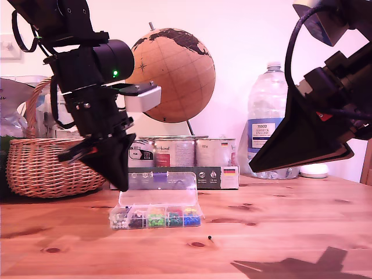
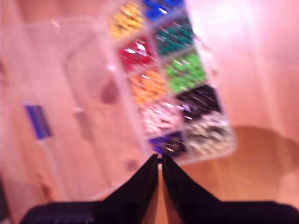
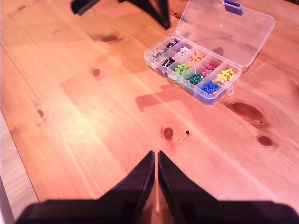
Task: Sort the loose pins on the table into their correct compartments
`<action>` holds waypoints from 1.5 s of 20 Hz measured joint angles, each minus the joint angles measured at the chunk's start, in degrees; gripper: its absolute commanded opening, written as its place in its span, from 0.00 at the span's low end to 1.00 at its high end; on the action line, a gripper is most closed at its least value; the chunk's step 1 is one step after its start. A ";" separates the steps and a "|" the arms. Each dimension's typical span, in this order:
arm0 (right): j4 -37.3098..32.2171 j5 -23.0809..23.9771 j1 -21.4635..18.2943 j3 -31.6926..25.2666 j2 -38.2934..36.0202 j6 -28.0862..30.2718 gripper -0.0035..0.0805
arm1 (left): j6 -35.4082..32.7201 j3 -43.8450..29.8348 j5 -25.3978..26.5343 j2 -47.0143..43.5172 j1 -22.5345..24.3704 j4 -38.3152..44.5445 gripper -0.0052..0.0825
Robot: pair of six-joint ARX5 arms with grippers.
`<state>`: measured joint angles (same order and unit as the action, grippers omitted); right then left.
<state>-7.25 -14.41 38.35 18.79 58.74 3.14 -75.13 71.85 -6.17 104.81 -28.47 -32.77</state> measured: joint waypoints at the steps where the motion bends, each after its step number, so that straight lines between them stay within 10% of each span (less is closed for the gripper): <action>1: 0.00 0.00 0.00 0.00 0.00 0.00 0.03 | -0.02 0.02 0.00 0.00 0.02 0.31 0.04; 30: 0.02 0.00 0.00 0.00 0.00 0.00 0.03 | -0.02 0.04 -2.84 2.71 0.17 -0.22 0.04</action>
<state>-7.22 -14.41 38.35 18.79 58.74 3.14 -75.16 71.90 -9.02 107.53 -28.29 -32.99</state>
